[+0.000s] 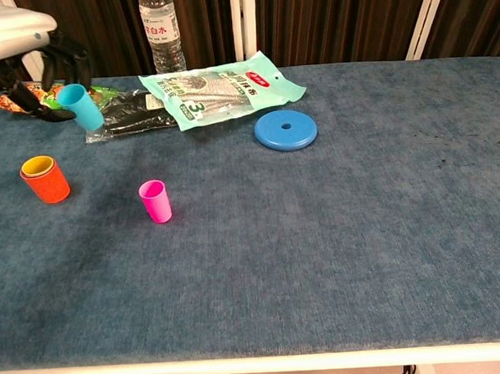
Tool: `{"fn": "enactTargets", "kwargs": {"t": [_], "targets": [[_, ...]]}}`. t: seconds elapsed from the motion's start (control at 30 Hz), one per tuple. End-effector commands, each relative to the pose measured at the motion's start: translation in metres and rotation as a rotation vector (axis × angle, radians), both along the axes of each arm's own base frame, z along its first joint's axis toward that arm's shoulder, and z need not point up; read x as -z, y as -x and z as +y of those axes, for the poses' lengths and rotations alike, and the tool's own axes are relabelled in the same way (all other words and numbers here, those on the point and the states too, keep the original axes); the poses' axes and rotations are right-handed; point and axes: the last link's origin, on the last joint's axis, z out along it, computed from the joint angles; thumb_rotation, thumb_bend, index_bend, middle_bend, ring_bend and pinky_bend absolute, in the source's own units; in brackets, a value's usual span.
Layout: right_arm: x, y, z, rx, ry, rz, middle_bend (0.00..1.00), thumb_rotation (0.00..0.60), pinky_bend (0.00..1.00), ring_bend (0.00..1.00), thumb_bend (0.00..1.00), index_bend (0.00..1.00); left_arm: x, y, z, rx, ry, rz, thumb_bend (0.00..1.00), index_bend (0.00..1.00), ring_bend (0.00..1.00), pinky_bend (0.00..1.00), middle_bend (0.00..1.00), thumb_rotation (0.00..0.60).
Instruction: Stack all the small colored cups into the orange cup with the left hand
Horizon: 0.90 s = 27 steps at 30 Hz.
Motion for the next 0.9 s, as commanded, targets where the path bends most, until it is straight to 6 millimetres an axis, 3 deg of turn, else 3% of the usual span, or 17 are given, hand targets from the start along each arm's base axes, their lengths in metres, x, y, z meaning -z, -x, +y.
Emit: {"fn": "enactTargets", "kwargs": {"t": [0.03,0.23,0.9], "targets": [[0.001,-0.001,-0.001,-0.002,-0.002,-0.001,0.00,0.600,0.00,0.00,0.28,0.00,-0.008,0.015,-0.009,-0.044,-0.002,0.021,0.26,0.48,0.52,0.20,0.50,0.600],[0.004,-0.003,0.000,-0.008,-0.012,-0.002,0.00,0.600,0.00,0.00,0.28,0.00,-0.007,0.034,-0.012,-0.103,0.017,0.011,0.26,0.48,0.52,0.20,0.50,0.600],[0.007,-0.004,-0.001,-0.001,-0.020,0.004,0.00,0.600,0.00,0.00,0.29,0.00,0.002,0.054,-0.014,-0.154,0.038,0.080,0.26,0.48,0.52,0.20,0.50,0.600]]}}
